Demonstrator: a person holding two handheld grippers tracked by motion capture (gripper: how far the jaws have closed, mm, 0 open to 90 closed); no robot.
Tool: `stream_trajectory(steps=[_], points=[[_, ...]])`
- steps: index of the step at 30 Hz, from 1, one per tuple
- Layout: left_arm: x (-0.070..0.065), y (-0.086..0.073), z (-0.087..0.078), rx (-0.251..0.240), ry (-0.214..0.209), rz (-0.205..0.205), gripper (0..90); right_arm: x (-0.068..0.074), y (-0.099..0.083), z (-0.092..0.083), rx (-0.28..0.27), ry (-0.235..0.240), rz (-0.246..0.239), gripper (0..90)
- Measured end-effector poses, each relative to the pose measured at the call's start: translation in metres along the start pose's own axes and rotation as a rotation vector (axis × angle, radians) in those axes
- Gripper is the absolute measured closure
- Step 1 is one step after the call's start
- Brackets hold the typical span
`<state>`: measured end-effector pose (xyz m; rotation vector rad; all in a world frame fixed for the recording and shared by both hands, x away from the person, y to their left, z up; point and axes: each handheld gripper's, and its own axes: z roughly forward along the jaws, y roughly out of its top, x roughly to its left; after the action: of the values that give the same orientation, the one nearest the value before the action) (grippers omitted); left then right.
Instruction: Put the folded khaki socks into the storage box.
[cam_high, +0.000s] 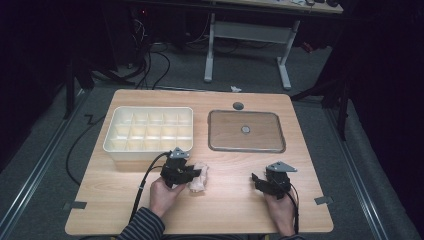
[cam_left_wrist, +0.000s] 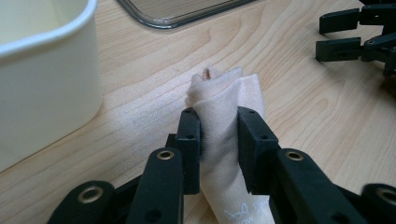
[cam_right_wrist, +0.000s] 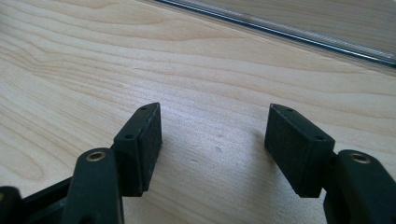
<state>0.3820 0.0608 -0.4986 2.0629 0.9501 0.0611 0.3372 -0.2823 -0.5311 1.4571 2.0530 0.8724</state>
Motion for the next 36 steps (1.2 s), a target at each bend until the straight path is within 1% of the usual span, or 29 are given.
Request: stream_trajectory(steps=[9,20,23,27,36], points=[[-0.001,0.001,-0.008,-0.006,-0.007,0.001,72.2,0.0,0.0,0.0,0.0,0.0,0.0,36.7],[0.001,0.001,-0.021,-0.032,-0.01,-0.003,72.1,0.0,0.0,0.0,0.0,0.0,0.0,36.6],[0.0,0.001,-0.024,-0.035,-0.015,-0.005,72.1,0.0,0.0,0.0,0.0,0.001,0.0,36.6],[0.0,0.0,-0.027,-0.029,-0.013,0.003,72.0,0.0,0.0,0.0,0.0,0.001,0.0,36.6],[0.003,-0.001,-0.035,-0.036,-0.018,-0.009,72.0,0.0,0.0,0.0,0.0,0.001,0.0,36.5]])
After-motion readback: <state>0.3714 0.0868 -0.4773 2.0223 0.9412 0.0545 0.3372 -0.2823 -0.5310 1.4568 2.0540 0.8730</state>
